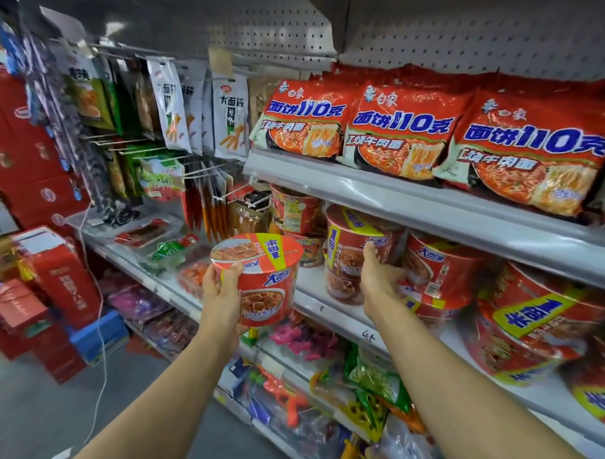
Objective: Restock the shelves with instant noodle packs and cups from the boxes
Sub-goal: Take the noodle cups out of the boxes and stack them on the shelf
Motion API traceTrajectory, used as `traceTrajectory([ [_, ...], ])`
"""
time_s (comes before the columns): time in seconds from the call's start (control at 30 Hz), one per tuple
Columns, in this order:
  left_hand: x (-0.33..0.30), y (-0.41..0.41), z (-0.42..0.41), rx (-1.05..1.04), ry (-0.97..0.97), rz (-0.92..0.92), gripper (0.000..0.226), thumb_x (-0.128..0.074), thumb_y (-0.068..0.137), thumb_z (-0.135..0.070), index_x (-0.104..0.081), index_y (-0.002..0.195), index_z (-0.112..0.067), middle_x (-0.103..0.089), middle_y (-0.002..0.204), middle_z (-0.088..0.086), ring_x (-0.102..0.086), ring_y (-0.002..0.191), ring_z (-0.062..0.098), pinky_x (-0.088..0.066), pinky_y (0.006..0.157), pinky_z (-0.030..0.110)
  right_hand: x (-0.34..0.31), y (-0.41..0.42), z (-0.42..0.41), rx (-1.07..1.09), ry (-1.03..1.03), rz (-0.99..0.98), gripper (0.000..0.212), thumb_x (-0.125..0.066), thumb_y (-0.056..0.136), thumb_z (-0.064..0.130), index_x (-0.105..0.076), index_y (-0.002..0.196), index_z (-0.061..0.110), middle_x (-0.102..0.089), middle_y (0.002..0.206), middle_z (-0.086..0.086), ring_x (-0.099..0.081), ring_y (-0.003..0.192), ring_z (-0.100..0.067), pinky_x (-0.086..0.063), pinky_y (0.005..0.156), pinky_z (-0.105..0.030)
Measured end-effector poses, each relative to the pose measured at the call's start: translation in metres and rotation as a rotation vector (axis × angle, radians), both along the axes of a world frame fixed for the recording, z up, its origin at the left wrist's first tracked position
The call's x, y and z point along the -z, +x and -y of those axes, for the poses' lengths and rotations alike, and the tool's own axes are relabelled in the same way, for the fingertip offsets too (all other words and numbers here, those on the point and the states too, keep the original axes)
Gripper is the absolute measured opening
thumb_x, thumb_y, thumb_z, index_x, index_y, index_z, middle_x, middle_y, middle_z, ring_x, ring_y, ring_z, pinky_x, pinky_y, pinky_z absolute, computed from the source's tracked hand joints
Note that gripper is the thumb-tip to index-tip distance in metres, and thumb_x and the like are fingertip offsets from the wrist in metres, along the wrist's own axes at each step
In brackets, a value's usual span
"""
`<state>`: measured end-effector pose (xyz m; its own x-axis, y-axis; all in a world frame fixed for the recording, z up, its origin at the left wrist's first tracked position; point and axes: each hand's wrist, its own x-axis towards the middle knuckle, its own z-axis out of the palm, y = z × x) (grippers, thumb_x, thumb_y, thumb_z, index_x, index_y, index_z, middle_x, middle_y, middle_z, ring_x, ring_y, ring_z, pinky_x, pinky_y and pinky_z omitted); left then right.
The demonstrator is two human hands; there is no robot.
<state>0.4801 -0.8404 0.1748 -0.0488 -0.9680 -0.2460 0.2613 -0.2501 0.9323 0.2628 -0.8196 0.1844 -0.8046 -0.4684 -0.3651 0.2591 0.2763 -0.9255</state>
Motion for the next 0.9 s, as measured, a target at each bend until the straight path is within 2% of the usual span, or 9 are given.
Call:
traceTrajectory([
  [0.17,0.000,-0.006,0.001,0.004,0.002,-0.007,0.050,-0.048,0.096,-0.043,-0.030,0.142,-0.034,-0.055,0.129,0.002,-0.059,0.100,0.022,-0.051,0.064,0.034,0.001,0.000,0.004,-0.141,-0.044,0.016,0.081,-0.044,0.080,0.071,-0.042,0.131,0.009,-0.060,0.124,-0.011,-0.061,0.105,-0.033,-0.050,0.091,-0.047],
  [0.27,0.002,-0.005,0.001,0.009,-0.007,0.004,0.049,-0.048,0.095,-0.043,-0.031,0.140,-0.036,-0.055,0.130,0.000,-0.059,0.101,0.021,-0.050,0.064,0.033,-0.004,0.000,0.006,-0.198,-0.075,0.014,0.044,-0.042,0.097,0.046,-0.048,0.120,0.009,-0.062,0.113,-0.011,-0.063,0.097,-0.030,-0.053,0.085,-0.043],
  [0.33,0.002,-0.004,0.000,0.017,-0.012,0.008,0.046,-0.048,0.096,-0.042,-0.032,0.139,-0.036,-0.055,0.128,0.000,-0.059,0.098,0.018,-0.049,0.064,0.033,-0.003,-0.002,0.007,-0.235,-0.046,-0.057,0.034,-0.046,0.098,0.034,-0.052,0.120,0.008,-0.061,0.118,-0.013,-0.061,0.097,-0.028,-0.052,0.087,-0.043],
  [0.4,0.004,-0.003,-0.001,0.025,-0.014,0.016,0.046,-0.048,0.096,-0.041,-0.032,0.139,-0.037,-0.057,0.126,0.000,-0.059,0.099,0.018,-0.051,0.068,0.035,-0.002,-0.001,0.003,-0.327,-0.053,-0.129,0.024,-0.052,0.096,0.023,-0.054,0.116,0.009,-0.060,0.118,-0.011,-0.057,0.091,-0.024,-0.052,0.076,-0.034],
  [0.47,0.006,-0.001,-0.002,0.037,-0.015,0.028,0.047,-0.049,0.095,-0.043,-0.032,0.139,-0.037,-0.057,0.126,0.000,-0.059,0.103,0.021,-0.052,0.071,0.038,0.002,-0.001,-0.004,-0.444,-0.040,-0.185,0.036,-0.060,0.091,0.019,-0.049,0.125,0.012,-0.057,0.119,-0.007,-0.055,0.094,-0.021,-0.051,0.071,-0.031],
  [0.6,0.006,0.000,-0.012,0.060,-0.034,0.032,0.047,-0.049,0.096,-0.042,-0.033,0.139,-0.036,-0.057,0.126,0.000,-0.060,0.101,0.018,-0.051,0.070,0.037,0.009,0.001,-0.027,-0.602,0.008,-0.357,0.078,-0.073,0.078,0.026,-0.031,0.144,0.025,-0.049,0.137,-0.002,-0.051,0.119,-0.022,-0.044,0.102,-0.043],
  [0.7,0.003,-0.001,-0.025,0.096,-0.046,0.039,0.048,-0.047,0.097,-0.041,-0.030,0.141,-0.036,-0.057,0.125,-0.001,-0.059,0.095,0.013,-0.050,0.063,0.032,0.005,0.002,-0.051,-0.670,0.014,-0.430,0.087,-0.077,0.077,0.022,-0.026,0.148,0.023,-0.043,0.144,0.001,-0.046,0.128,-0.022,-0.038,0.108,-0.043],
  [0.83,0.000,-0.010,-0.042,0.171,-0.064,0.075,0.042,-0.047,0.096,-0.042,-0.035,0.136,-0.037,-0.058,0.124,-0.003,-0.060,0.099,0.018,-0.051,0.063,0.033,-0.002,0.005,-0.090,-0.759,0.051,-0.554,0.090,-0.079,0.076,0.015,-0.025,0.148,0.018,-0.036,0.147,0.000,-0.037,0.135,-0.021,-0.035,0.107,-0.034],
  [0.9,0.001,-0.020,-0.051,0.237,-0.071,0.092,0.047,-0.048,0.094,-0.045,-0.034,0.139,-0.039,-0.058,0.126,-0.002,-0.060,0.102,0.021,-0.054,0.070,0.040,-0.002,0.005,-0.109,-0.771,0.082,-0.605,0.098,-0.082,0.073,0.020,-0.022,0.150,0.017,-0.029,0.152,-0.001,-0.030,0.140,-0.023,-0.031,0.111,-0.036],
])
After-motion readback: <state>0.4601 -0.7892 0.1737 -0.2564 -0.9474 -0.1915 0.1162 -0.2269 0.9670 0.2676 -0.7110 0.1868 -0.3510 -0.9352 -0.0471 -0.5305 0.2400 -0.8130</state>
